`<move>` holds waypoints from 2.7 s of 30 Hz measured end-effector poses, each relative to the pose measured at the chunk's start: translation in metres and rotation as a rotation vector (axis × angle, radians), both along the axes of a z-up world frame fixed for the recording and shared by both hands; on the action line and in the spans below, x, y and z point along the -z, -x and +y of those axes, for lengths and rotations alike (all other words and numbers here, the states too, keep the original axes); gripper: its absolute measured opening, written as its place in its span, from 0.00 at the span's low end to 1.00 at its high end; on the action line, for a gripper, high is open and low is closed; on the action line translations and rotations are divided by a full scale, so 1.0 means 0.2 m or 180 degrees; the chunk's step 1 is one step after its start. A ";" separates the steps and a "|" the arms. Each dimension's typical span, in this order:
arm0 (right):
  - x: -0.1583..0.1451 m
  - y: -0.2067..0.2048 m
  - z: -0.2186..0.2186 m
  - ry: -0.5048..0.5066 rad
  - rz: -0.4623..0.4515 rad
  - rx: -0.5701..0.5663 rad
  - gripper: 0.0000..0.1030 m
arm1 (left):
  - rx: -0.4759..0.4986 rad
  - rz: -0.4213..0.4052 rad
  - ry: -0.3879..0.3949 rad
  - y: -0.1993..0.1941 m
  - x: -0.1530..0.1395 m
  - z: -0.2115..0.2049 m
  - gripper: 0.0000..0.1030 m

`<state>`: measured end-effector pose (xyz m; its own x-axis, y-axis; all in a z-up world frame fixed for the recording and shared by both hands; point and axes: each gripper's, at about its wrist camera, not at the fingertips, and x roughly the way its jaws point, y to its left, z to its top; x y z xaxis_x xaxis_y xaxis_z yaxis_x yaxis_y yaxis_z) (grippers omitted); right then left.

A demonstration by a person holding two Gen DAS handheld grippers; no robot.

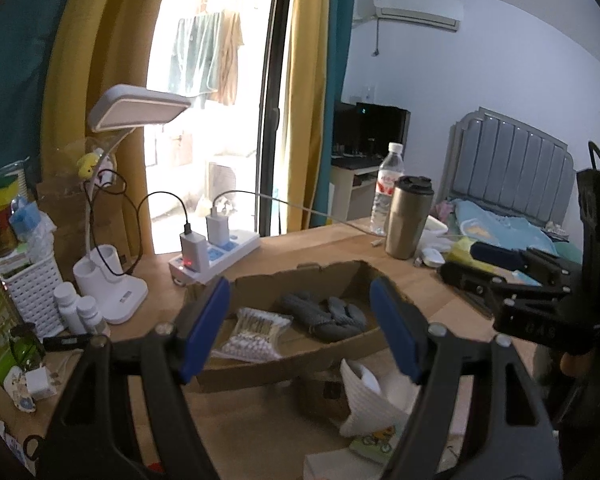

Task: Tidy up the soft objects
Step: 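Move both tools back toward the bubble wrap and paper towel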

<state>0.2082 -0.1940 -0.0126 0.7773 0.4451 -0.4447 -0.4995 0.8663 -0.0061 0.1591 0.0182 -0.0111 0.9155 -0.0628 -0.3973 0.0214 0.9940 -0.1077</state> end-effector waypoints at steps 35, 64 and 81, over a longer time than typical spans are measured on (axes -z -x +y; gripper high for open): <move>0.08 0.40 -0.07 -0.0020 -0.0075 0.0018 0.65 | 0.0003 -0.0113 0.0041 0.44 0.08 -0.05 0.72; 0.45 0.48 -0.06 0.0217 0.0454 -0.0160 0.66 | 0.0037 0.0388 0.0221 0.49 0.38 -0.10 0.84; 0.64 0.44 -0.07 0.0201 0.0771 -0.0375 0.66 | 0.0131 0.0773 0.0098 0.42 0.51 -0.22 0.84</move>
<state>0.1194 -0.2073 -0.1411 0.5893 0.4917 -0.6411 -0.5904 0.8037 0.0738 0.0745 -0.0252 -0.1125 0.7899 -0.1134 -0.6026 0.0316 0.9890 -0.1447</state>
